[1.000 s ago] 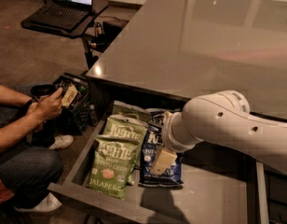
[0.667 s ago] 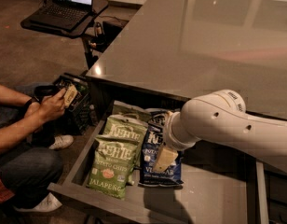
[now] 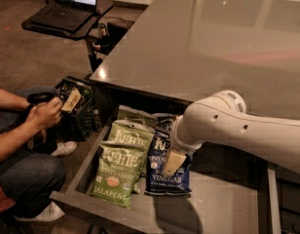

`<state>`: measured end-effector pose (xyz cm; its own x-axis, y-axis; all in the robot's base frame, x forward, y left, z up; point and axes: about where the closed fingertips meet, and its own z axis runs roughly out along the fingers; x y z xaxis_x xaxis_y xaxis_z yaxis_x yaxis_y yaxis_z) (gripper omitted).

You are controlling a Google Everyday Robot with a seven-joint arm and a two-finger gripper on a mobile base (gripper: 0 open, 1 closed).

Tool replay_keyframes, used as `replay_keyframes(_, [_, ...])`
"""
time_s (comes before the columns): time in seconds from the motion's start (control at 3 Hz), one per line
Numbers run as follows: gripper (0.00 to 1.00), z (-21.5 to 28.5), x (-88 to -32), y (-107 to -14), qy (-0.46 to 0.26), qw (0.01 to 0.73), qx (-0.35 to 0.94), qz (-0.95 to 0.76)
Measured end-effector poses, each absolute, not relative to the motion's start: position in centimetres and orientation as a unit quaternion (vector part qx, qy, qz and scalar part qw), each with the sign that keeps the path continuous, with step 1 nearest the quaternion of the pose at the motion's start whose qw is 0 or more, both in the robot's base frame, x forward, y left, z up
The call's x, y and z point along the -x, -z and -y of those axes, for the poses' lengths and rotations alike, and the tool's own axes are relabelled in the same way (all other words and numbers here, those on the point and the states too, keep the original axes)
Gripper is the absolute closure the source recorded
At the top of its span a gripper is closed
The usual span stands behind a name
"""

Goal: Pick blue chip bag from top drawer and place on counter

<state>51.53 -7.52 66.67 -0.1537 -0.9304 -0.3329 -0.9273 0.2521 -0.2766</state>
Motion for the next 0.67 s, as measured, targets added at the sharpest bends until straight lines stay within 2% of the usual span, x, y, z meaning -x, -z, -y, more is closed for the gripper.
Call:
replay_keyframes(0.33, [0.18,7.54,-51.61,-66.04,0.014,0.213,0.614,-0.760])
replay_keyframes(0.67, [0.41,7.53,-51.61,-66.02,0.015,0.213,0.614,-0.760])
